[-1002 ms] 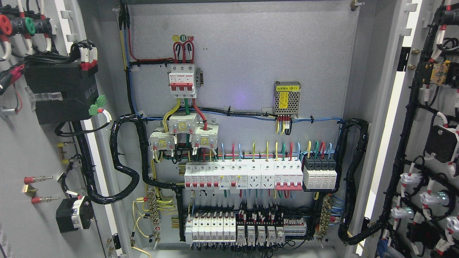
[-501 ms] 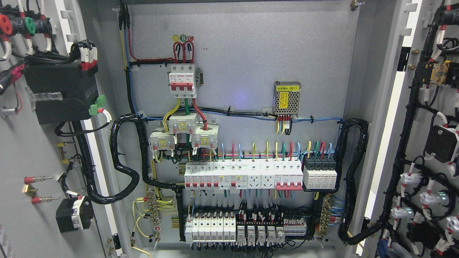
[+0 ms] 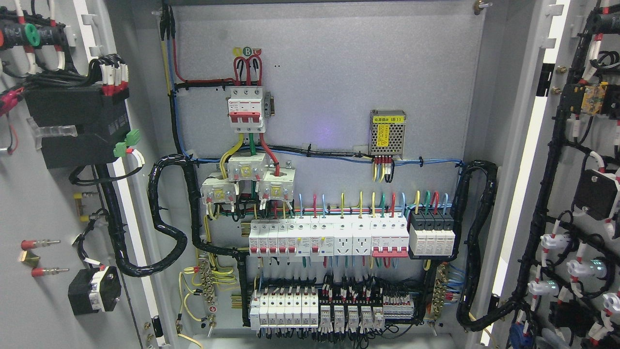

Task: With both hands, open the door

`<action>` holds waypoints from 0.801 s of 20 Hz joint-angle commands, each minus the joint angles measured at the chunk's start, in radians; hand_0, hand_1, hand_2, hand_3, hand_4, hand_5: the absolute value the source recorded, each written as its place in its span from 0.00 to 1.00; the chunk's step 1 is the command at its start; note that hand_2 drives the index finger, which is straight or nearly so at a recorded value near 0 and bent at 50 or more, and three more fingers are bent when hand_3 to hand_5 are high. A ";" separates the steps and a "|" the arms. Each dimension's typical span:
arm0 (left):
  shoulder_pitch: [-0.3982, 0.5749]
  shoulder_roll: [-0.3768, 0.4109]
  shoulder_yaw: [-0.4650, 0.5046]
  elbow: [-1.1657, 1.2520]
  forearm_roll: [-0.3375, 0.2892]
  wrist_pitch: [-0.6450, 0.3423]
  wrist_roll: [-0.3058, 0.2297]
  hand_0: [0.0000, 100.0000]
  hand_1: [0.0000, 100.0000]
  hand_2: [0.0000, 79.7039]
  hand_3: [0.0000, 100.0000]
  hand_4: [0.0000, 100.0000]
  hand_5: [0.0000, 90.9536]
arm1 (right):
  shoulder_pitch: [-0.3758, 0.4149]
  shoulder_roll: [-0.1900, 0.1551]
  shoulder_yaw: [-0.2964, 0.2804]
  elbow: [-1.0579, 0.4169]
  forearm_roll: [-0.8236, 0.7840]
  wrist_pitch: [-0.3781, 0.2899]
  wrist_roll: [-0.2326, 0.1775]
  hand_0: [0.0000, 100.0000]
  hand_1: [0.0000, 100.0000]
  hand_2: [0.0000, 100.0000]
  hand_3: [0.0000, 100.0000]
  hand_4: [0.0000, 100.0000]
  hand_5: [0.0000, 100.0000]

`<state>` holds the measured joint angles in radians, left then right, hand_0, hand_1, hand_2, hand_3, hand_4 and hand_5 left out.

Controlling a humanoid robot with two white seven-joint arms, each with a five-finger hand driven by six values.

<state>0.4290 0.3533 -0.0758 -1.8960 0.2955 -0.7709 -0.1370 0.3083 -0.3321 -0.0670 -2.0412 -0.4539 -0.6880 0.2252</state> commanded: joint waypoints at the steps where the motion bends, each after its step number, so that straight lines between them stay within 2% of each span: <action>1: -0.001 0.021 0.034 0.003 0.027 -0.235 -0.001 0.00 0.00 0.00 0.00 0.04 0.00 | 0.006 -0.024 -0.043 0.032 -0.028 -0.001 0.014 0.00 0.00 0.00 0.00 0.00 0.00; 9: 0.014 0.047 0.064 0.035 0.086 -0.339 -0.006 0.00 0.00 0.00 0.00 0.04 0.00 | 0.009 -0.054 -0.060 0.056 -0.110 -0.001 0.020 0.00 0.00 0.00 0.00 0.00 0.00; 13: 0.031 0.053 0.088 0.040 0.111 -0.353 -0.007 0.00 0.00 0.00 0.00 0.04 0.00 | 0.009 -0.064 -0.068 0.062 -0.178 -0.001 0.120 0.00 0.00 0.00 0.00 0.00 0.00; 16: 0.057 0.052 0.105 0.038 0.111 -0.355 -0.009 0.00 0.00 0.00 0.00 0.04 0.00 | 0.009 -0.071 -0.076 0.071 -0.190 -0.001 0.126 0.00 0.00 0.00 0.00 0.00 0.00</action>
<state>0.4575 0.3873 -0.0222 -1.8734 0.3875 -0.7710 -0.1447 0.3170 -0.3738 -0.1151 -1.9974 -0.5936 -0.6886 0.3337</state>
